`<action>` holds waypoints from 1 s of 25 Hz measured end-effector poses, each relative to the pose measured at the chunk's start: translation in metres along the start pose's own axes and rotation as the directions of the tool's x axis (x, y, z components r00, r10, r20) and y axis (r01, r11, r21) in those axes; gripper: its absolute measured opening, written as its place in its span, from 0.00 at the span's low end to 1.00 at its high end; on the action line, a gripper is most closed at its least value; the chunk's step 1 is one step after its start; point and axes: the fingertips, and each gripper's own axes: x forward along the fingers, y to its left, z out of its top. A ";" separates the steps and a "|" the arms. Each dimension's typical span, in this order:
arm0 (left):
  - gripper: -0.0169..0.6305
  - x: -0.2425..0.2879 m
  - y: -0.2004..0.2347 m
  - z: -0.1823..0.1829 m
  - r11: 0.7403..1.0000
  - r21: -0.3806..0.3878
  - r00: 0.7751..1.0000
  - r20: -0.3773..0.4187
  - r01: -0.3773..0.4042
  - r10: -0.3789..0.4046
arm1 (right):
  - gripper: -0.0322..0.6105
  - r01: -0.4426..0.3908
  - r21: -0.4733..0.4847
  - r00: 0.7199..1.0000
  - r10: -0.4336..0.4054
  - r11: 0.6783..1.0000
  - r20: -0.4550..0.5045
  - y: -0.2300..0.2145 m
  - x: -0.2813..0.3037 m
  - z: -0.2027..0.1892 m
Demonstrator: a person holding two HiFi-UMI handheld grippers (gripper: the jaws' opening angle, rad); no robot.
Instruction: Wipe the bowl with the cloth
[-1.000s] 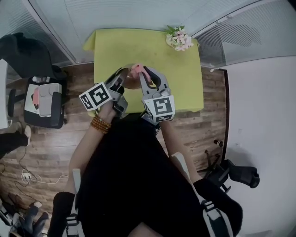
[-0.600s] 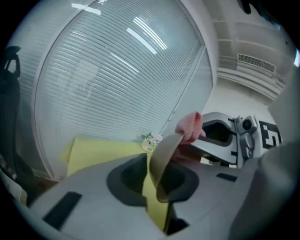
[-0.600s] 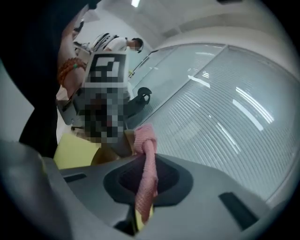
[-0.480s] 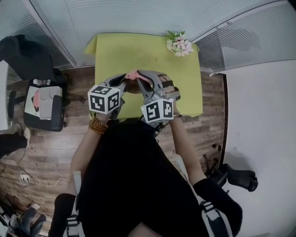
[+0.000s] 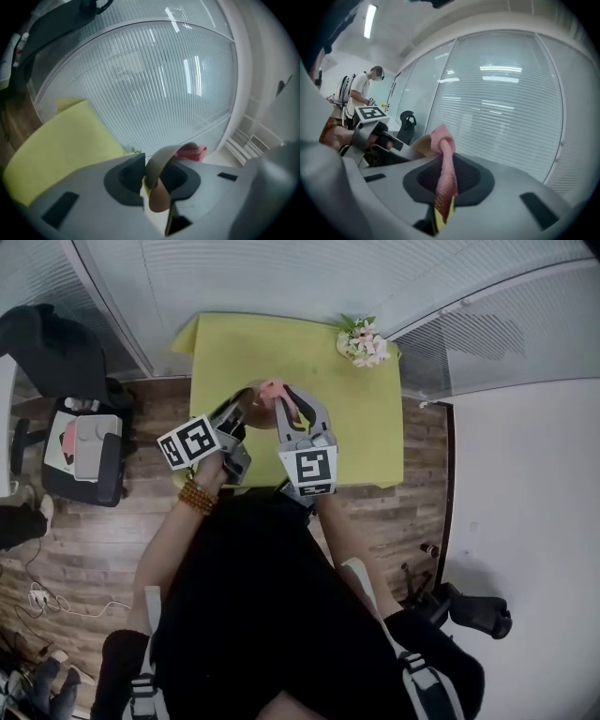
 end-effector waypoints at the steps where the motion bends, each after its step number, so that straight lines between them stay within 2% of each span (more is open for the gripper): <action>1: 0.17 -0.001 0.000 0.002 0.999 0.037 1.000 -0.015 0.018 -0.017 | 0.10 -0.016 -0.001 0.999 0.016 1.000 -0.029 0.000 0.004 -0.006; 3: 0.29 -0.002 -0.003 0.002 0.986 0.163 0.997 -0.074 0.035 -0.024 | 0.09 -0.065 -0.097 0.995 0.057 0.993 -0.083 0.000 0.009 -0.014; 4: 0.30 -0.003 -0.004 0.001 0.968 0.251 0.994 -0.106 0.023 0.003 | 0.09 -0.090 -0.165 0.992 0.074 0.982 -0.100 0.000 0.008 -0.013; 5: 0.30 -0.003 -0.004 -0.003 0.935 0.355 0.989 -0.137 0.004 0.048 | 0.09 -0.114 -0.234 0.990 0.090 0.965 -0.112 0.000 0.007 -0.011; 7: 0.29 -0.004 -0.003 -0.009 0.834 0.551 0.973 -0.175 -0.028 0.149 | 0.08 -0.169 -0.360 0.981 0.122 0.918 -0.151 0.005 0.005 -0.010; 8: 0.27 -0.003 -0.002 -0.012 0.783 0.621 0.964 -0.188 -0.034 0.191 | 0.08 -0.198 -0.406 0.975 0.136 0.892 -0.176 0.009 0.006 -0.012; 9: 0.15 -0.003 0.000 -0.014 0.740 0.672 0.953 -0.201 -0.036 0.229 | 0.08 -0.219 -0.440 0.970 0.144 0.871 -0.197 0.013 0.009 -0.015; 10: 0.09 -0.001 0.005 -0.016 0.712 0.701 0.941 -0.213 -0.038 0.261 | 0.08 -0.231 -0.461 0.967 0.147 0.857 -0.210 0.017 0.011 -0.018; 11: 0.07 0.000 0.010 -0.017 0.712 0.701 0.934 -0.224 -0.043 0.277 | 0.08 -0.233 -0.468 0.966 0.146 0.853 -0.215 0.019 0.014 -0.020; 12: 0.06 0.000 0.014 -0.017 0.745 0.665 0.935 -0.232 -0.050 0.270 | 0.08 -0.225 -0.458 0.967 0.141 0.860 -0.211 0.021 0.015 -0.021; 14: 0.07 -0.002 0.018 -0.014 0.845 0.530 0.950 -0.225 -0.068 0.217 | 0.08 -0.186 -0.397 0.975 0.118 0.899 -0.191 0.023 0.017 -0.021; 15: 0.08 -0.003 0.020 -0.011 0.883 0.463 0.958 -0.208 -0.081 0.197 | 0.08 -0.160 -0.355 0.978 0.100 0.921 -0.182 0.024 0.019 -0.021; 17: 0.09 -0.003 0.030 -0.007 0.928 0.353 0.968 -0.167 -0.118 0.187 | 0.09 -0.115 -0.261 0.981 0.068 0.959 -0.181 0.024 0.025 -0.028; 19: 0.11 -0.004 0.045 -0.006 0.956 0.243 0.970 -0.138 -0.163 0.201 | 0.09 -0.085 -0.159 0.979 0.053 0.984 -0.199 0.025 0.032 -0.041; 21: 0.11 -0.008 0.061 -0.007 0.971 0.130 0.970 -0.119 -0.198 0.214 | 0.09 -0.060 -0.070 0.975 0.044 0.996 -0.218 0.027 0.036 -0.053; 23: 0.11 -0.012 0.071 -0.006 0.975 0.047 0.971 -0.094 -0.217 0.221 | 0.09 -0.039 0.011 0.973 0.040 0.999 -0.226 0.029 0.039 -0.062; 25: 0.11 -0.012 0.075 -0.002 0.974 0.000 0.972 -0.061 -0.227 0.227 | 0.09 -0.021 0.086 0.974 0.040 0.996 -0.224 0.028 0.041 -0.066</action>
